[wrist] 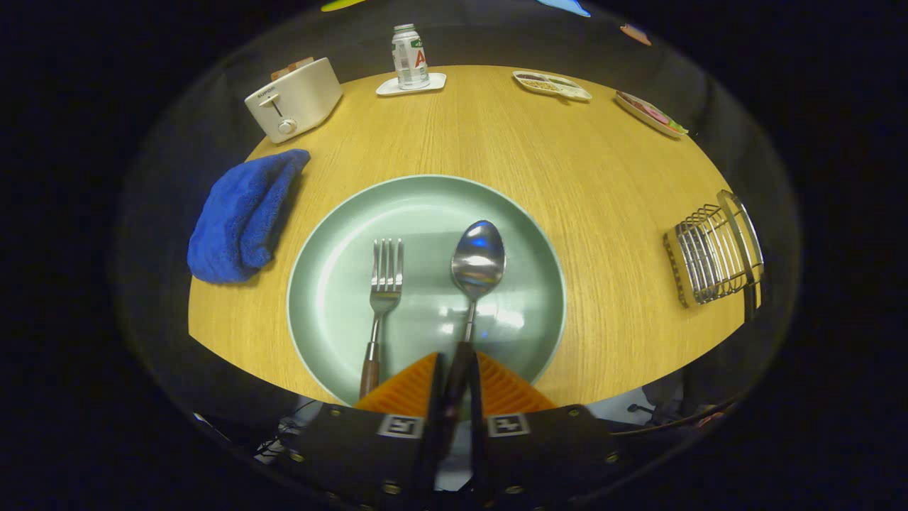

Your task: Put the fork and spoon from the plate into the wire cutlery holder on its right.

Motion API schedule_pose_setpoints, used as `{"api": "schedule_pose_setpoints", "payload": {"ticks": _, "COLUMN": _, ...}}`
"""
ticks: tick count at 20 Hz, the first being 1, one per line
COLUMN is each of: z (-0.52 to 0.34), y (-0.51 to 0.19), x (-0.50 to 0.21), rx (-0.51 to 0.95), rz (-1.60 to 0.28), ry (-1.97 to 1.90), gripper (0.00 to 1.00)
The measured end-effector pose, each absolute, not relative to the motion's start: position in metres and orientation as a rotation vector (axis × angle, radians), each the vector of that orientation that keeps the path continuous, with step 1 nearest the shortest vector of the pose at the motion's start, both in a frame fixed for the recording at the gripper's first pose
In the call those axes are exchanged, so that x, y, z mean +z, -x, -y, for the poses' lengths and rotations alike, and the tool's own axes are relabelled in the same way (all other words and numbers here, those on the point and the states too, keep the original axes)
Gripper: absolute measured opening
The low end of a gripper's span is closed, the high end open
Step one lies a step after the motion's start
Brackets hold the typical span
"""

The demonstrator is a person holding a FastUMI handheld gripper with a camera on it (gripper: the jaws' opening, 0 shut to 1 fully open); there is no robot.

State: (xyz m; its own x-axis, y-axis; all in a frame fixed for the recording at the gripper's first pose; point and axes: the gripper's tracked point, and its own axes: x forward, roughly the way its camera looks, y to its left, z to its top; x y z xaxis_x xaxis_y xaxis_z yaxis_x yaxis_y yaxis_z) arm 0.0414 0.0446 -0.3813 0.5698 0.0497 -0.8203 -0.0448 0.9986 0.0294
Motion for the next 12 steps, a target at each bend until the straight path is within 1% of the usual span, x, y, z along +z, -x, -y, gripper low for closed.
{"api": "schedule_pose_setpoints", "payload": {"ticks": 1, "z": -0.042, "y": -0.044, "x": -0.387, "rx": 0.048, "rz": -0.968, "ry": 0.004, "gripper": 0.15}}
{"api": "schedule_pose_setpoints", "payload": {"ticks": 3, "z": -0.043, "y": -0.043, "x": -0.387, "rx": 0.043, "rz": -0.970, "ry": 0.008, "gripper": 0.15}}
{"api": "schedule_pose_setpoints", "payload": {"ticks": 4, "z": -0.040, "y": -0.043, "x": -0.387, "rx": 0.048, "rz": -0.976, "ry": 0.023, "gripper": 0.05}}
{"api": "schedule_pose_setpoints", "payload": {"ticks": 8, "z": -0.038, "y": -0.042, "x": -0.383, "rx": 0.029, "rz": -0.970, "ry": 0.042, "gripper": 0.05}}
{"api": "schedule_pose_setpoints", "payload": {"ticks": 12, "z": -0.048, "y": -0.048, "x": -0.366, "rx": 0.065, "rz": -0.863, "ry": 0.020, "gripper": 0.05}}
